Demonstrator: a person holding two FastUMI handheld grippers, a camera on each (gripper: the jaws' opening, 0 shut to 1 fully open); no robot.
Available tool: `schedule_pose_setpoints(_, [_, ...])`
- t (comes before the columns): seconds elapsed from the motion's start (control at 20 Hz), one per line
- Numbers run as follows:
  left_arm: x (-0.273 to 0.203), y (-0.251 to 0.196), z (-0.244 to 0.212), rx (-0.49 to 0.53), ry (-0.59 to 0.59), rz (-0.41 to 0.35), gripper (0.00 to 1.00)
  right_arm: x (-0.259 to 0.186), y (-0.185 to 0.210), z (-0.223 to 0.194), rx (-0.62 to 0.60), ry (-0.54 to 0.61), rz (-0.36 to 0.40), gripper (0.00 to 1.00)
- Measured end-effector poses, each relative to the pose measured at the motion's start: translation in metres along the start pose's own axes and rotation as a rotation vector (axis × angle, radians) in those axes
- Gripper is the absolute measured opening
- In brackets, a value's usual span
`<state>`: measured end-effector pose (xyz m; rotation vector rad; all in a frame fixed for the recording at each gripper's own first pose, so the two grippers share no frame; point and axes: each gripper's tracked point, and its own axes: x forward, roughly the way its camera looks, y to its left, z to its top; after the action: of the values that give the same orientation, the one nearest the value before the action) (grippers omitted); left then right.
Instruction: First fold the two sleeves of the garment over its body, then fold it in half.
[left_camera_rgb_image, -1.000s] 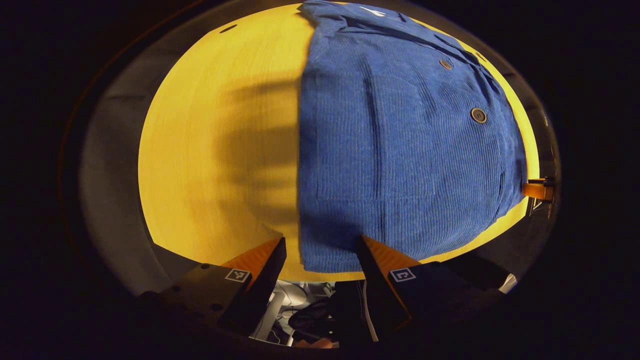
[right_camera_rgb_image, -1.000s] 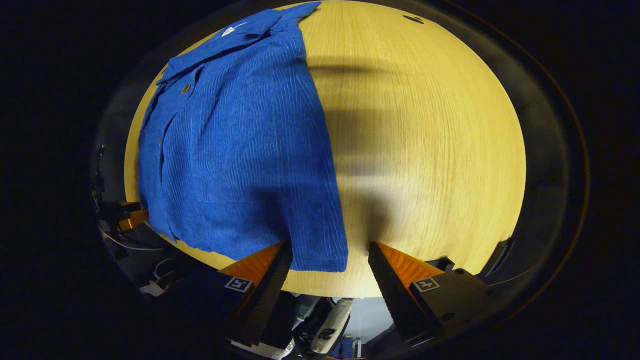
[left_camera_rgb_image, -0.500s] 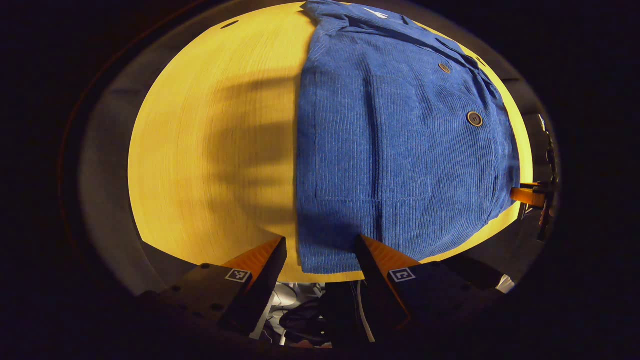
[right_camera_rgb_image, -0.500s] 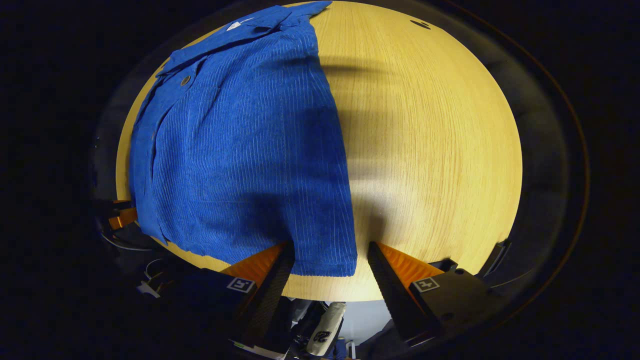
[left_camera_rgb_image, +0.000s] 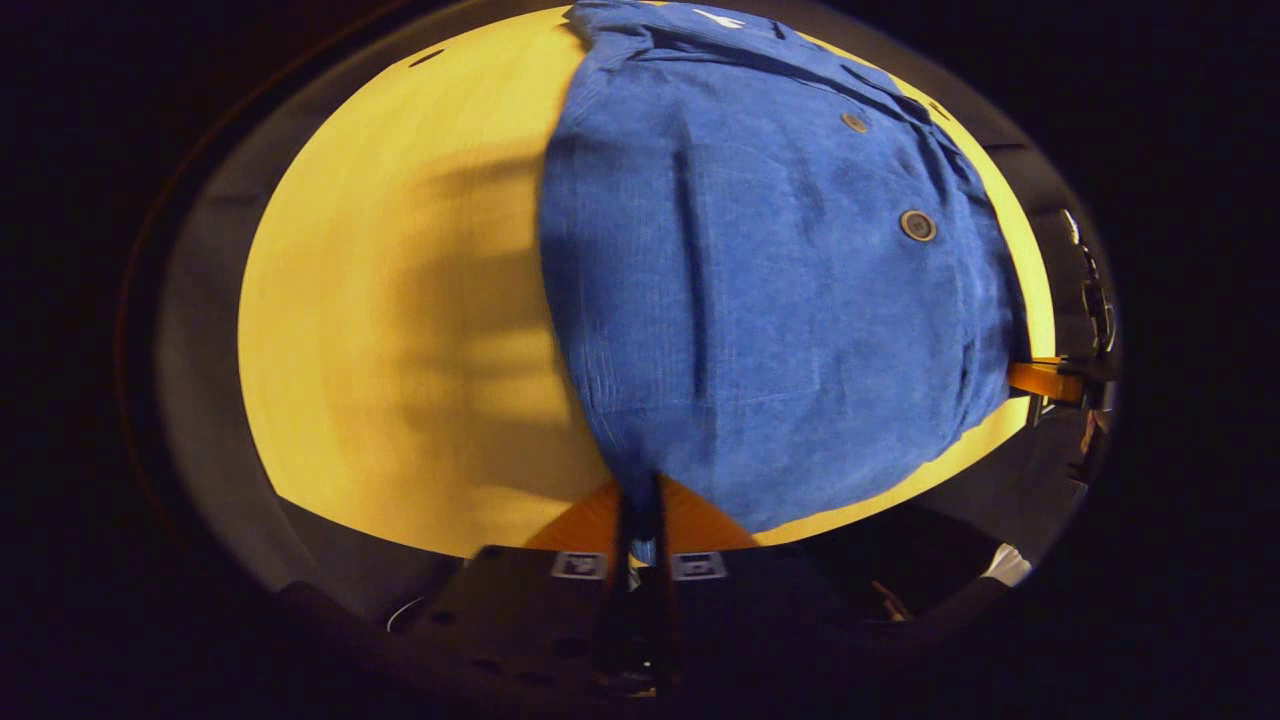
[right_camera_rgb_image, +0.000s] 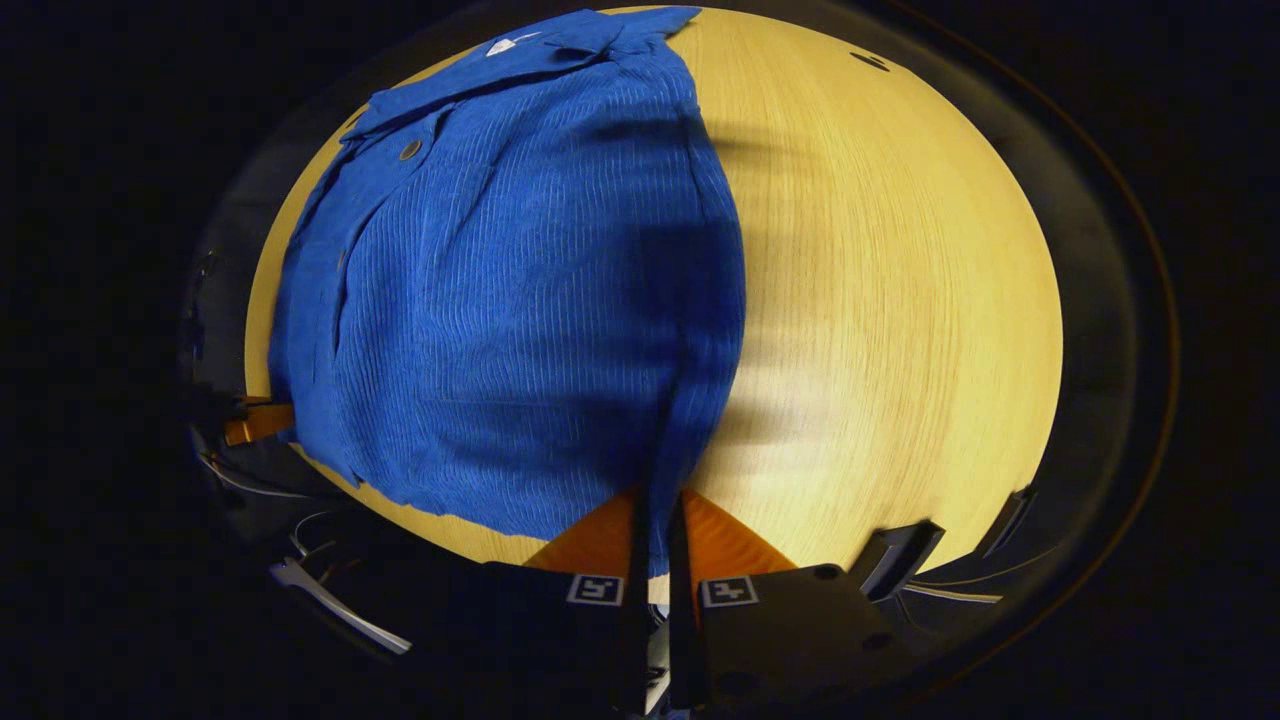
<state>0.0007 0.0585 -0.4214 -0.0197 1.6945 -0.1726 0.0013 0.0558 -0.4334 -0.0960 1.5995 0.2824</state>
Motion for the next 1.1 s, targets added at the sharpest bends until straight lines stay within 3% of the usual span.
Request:
schedule_pose_setpoints(0.05, [0.003, -0.001, 0.002, 0.004, -0.004, -0.008, 0.02, 0.003, -0.001, 0.002, 0.01, -0.003, 0.008, 0.1])
schedule_pose_setpoints(0.1, [0.004, 0.0, 0.003, -0.008, -0.012, -0.022, 0.02, -0.001, -0.001, 0.001, 0.032, -0.006, 0.016, 0.08])
schedule_pose_setpoints(0.15, [0.004, -0.001, 0.003, -0.021, -0.023, -0.04, 0.0, 0.001, 0.0, 0.002, 0.037, -0.013, 0.03, 0.2])
schedule_pose_setpoints(0.2, [0.0, 0.0, 0.003, -0.031, -0.032, -0.059, 0.0, -0.001, -0.001, 0.001, 0.033, -0.01, 0.041, 0.05])
schedule_pose_setpoints(0.4, [-0.016, 0.009, 0.004, -0.041, -0.087, -0.058, 0.0, -0.009, 0.003, 0.004, 0.075, -0.032, 0.077, 0.05])
schedule_pose_setpoints(0.6, [-0.07, 0.011, 0.025, -0.008, -0.222, -0.088, 0.0, -0.06, 0.012, 0.033, 0.095, -0.131, 0.141, 0.05])
schedule_pose_setpoints(0.75, [-0.117, 0.012, 0.049, 0.008, -0.335, -0.089, 0.0, -0.113, 0.016, 0.07, 0.085, -0.266, 0.175, 0.05])
schedule_pose_setpoints(1.1, [-0.235, 0.026, 0.164, 0.083, -0.672, -0.017, 0.0, -0.252, 0.008, 0.207, -0.004, -0.703, 0.119, 0.05])
